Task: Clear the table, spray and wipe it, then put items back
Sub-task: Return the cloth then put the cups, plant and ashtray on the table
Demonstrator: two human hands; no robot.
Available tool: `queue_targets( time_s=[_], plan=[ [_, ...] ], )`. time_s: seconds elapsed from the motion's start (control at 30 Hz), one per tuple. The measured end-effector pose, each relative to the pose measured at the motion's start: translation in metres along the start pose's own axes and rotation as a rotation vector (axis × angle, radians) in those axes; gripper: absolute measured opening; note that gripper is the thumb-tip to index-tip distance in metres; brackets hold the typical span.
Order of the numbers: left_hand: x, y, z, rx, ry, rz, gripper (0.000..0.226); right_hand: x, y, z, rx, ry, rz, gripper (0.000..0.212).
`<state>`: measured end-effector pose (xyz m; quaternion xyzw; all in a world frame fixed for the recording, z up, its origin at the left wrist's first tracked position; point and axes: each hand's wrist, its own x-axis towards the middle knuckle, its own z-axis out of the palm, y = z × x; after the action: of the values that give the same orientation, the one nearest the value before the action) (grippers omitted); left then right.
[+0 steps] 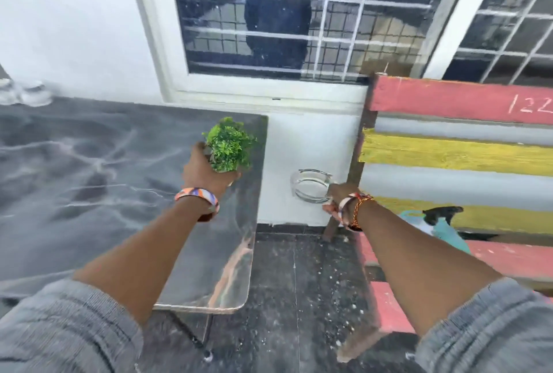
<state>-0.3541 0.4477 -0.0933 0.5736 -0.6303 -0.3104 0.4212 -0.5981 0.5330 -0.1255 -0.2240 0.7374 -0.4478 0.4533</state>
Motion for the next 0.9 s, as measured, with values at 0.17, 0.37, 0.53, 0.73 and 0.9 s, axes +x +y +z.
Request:
queue_targets(
  time_s=[0.17,0.37,0.53,0.73,0.9],
  plan=[
    [0.033,-0.052,-0.036,0.045,0.087,-0.102,0.072,0.021,-0.022,0.090,-0.134,-0.048,-0.093,0.047],
    [0.080,-0.087,-0.044,0.097,0.039,-0.135,0.074,0.056,-0.042,0.154,-0.152,-0.045,-0.179,0.046],
    [0.125,-0.103,-0.038,0.068,-0.009,-0.141,0.074,0.086,-0.063,0.190,-0.185,-0.016,-0.228,0.048],
    [0.163,-0.118,-0.022,0.082,-0.035,-0.131,0.070,0.107,-0.071,0.216,-0.123,0.020,-0.256,0.042],
    [0.201,-0.128,-0.012,0.052,-0.066,-0.083,0.061,0.116,-0.075,0.228,-0.467,0.031,-0.496,0.054]
  ],
)
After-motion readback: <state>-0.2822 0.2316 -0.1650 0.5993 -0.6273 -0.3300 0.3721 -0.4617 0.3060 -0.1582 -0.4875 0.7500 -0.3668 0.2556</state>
